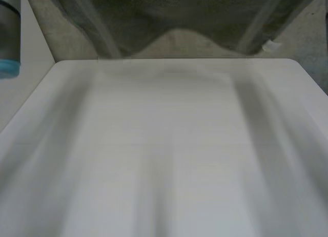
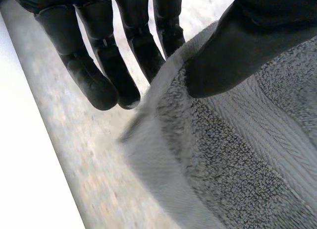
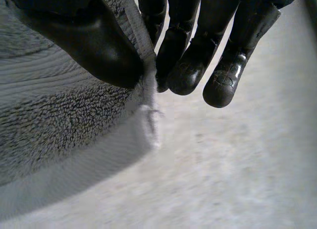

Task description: Fold the towel.

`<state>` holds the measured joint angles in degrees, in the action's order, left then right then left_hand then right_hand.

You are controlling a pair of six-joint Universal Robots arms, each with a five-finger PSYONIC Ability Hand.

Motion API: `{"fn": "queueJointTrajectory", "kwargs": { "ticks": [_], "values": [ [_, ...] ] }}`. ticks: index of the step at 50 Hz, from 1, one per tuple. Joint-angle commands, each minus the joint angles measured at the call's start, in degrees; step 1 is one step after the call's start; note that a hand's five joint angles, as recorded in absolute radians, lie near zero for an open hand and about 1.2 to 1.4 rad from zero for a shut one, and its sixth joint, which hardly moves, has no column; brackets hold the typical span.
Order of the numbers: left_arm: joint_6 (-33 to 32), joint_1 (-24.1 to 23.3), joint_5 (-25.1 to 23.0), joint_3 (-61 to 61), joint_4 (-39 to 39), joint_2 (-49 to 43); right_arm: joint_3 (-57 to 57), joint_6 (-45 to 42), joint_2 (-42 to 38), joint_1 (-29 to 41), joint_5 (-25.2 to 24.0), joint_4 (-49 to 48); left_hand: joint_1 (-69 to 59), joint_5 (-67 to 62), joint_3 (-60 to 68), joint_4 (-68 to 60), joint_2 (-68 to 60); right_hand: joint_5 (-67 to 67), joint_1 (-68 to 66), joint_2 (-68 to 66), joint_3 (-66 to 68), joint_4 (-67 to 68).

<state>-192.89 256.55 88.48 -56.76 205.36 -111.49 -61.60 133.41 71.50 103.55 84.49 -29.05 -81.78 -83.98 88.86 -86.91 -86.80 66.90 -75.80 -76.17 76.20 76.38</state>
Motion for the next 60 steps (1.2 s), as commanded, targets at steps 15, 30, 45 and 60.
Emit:
{"fn": "queueJointTrajectory", "kwargs": {
  "ticks": [15,30,45,60],
  "values": [
    [-7.4,2.7,-14.4,-39.5,6.2,-6.0,-27.1,-0.7,-9.4,-1.6,-9.0,14.4,1.8,14.0,-8.9,6.9,6.8,3.1,-4.2,-3.8,3.8,3.6],
    [-12.6,14.5,-21.8,-55.6,0.4,19.0,-36.7,0.4,18.2,-8.8,-13.4,31.1,1.8,14.0,-8.9,6.9,6.8,3.1,-4.2,-3.8,3.8,3.6],
    [-2.6,14.2,-29.2,-48.2,0.6,13.9,-25.5,0.4,9.7,-11.6,-19.4,36.8,1.8,14.0,-8.9,6.9,6.8,3.1,-4.2,-3.8,3.8,3.6],
    [-3.3,5.6,-17.0,-15.0,-4.0,-19.7,4.2,0.5,-24.7,-2.4,-8.7,34.6,1.8,14.0,-8.9,6.9,6.8,3.1,-4.2,-3.8,3.8,3.6]
  ]
}}
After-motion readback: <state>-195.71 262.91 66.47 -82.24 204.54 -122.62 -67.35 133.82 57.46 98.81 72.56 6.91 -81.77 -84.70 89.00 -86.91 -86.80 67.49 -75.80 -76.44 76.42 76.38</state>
